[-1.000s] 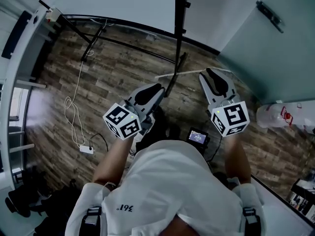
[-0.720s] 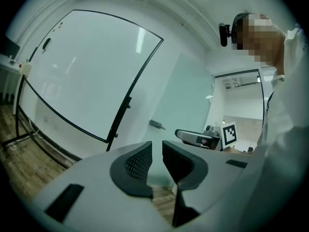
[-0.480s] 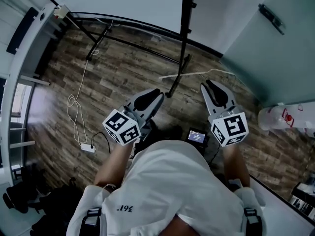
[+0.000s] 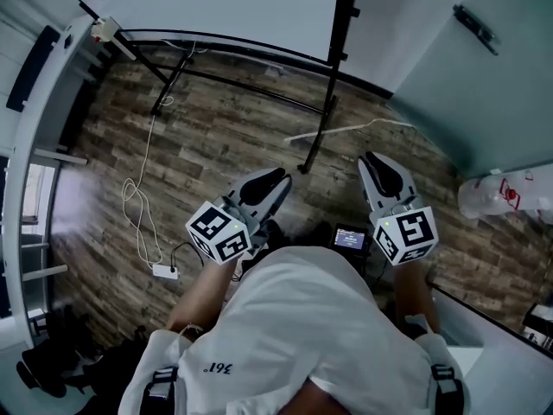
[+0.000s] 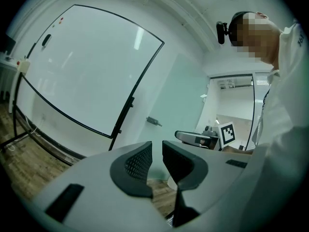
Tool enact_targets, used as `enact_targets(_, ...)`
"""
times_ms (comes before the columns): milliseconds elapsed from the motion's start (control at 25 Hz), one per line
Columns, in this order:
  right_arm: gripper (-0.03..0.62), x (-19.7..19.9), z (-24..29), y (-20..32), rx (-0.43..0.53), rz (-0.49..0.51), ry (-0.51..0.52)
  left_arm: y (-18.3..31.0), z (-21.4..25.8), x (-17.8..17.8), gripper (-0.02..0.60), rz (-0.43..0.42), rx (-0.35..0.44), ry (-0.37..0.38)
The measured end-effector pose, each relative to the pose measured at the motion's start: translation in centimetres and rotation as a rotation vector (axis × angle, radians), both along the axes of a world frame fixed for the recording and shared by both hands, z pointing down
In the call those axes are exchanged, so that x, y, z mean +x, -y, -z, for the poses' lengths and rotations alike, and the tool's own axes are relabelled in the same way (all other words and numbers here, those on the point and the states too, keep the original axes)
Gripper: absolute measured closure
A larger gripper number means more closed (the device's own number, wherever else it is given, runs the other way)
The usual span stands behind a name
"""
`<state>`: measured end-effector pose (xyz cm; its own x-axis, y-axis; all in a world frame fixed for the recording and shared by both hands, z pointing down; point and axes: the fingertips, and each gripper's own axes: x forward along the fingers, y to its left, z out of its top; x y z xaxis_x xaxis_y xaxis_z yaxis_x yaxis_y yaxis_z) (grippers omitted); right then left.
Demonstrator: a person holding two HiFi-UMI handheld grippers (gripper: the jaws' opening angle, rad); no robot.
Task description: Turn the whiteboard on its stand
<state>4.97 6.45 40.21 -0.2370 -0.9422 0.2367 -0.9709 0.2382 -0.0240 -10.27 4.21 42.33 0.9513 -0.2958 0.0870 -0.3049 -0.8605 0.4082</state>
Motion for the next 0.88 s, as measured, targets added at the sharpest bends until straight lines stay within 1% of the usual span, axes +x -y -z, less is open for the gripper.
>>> enact_targets(240,0.519,-2.0,-0.4,0.1,-0.021,-0.039,-0.002,0.7,-0.2,-1.8,0.509,-0.044,-0.015,-0.005)
enact_targets(400,0.522,-2.6,-0.4,0.3,-0.028,-0.052,-0.004,1.0,-0.4,-1.9,0.509,-0.071,-0.022,-0.007)
enact_targets(520,0.541,-2.9,-0.4,0.2,-0.027,-0.056,-0.002,0.9,-0.4,-2.0,0.509,-0.087,-0.021,-0.005)
enact_targets(880,0.568,-2.0,0.3,-0.4,-0.011,-0.073,0.000,0.2,0.2,-1.1,0.509,-0.108,-0.015,-0.009)
